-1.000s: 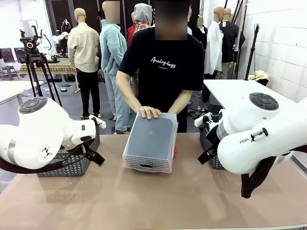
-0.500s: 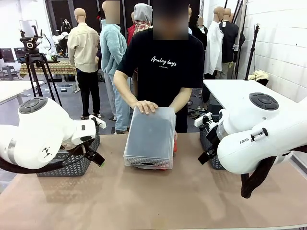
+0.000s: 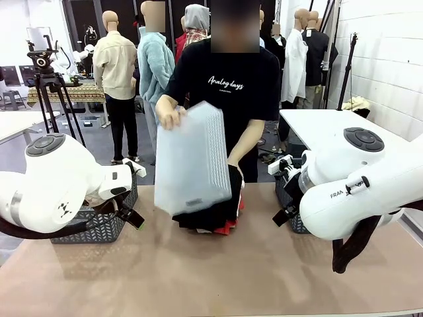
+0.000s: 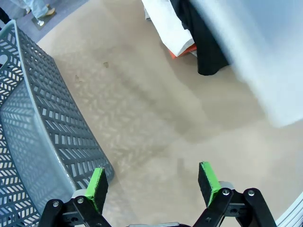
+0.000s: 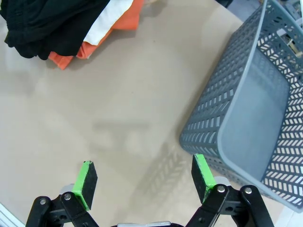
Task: Sort the tops and bottoms.
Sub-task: Lift clothes from the center of the table with your left hand.
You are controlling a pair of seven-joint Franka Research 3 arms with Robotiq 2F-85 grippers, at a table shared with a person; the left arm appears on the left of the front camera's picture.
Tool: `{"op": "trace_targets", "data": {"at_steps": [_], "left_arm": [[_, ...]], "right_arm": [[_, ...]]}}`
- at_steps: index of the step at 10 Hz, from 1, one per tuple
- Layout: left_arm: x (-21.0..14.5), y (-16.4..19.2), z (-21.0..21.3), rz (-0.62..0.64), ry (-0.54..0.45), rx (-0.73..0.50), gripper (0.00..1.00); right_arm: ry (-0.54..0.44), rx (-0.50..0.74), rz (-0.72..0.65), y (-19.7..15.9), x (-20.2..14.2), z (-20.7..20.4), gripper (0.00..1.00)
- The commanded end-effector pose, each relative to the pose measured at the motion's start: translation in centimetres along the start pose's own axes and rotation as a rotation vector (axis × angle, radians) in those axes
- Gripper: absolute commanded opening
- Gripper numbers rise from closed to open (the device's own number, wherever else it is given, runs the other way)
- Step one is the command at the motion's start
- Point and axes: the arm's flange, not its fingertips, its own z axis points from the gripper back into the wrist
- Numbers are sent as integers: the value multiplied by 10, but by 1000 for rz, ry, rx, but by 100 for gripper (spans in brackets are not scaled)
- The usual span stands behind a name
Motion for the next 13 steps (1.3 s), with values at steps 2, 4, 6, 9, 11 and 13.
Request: {"op": "trace_targets", "data": {"at_steps": [2, 4, 6, 9, 11, 13], "left_arm": [[0, 0, 0, 0, 0, 0, 100], [2, -42, 88, -78, -150, 100, 100], [-1, -50, 133, -91, -163, 104, 100], [-28, -22, 188, -68, -190, 175, 100], [-57, 17, 201, 46, -194, 182, 100], [-85, 43, 204, 127, -255, 120, 100]], "right_arm": [[0, 0, 0, 0, 0, 0, 100], [-86, -56, 59, 48, -11, 77, 100], [-150, 7, 46, 54, -23, 126, 100], [-185, -62, -45, 37, -58, 188, 100], [-226, -69, -144, -3, -87, 222, 100], [-283, -37, -251, -41, -117, 239, 100]]}}
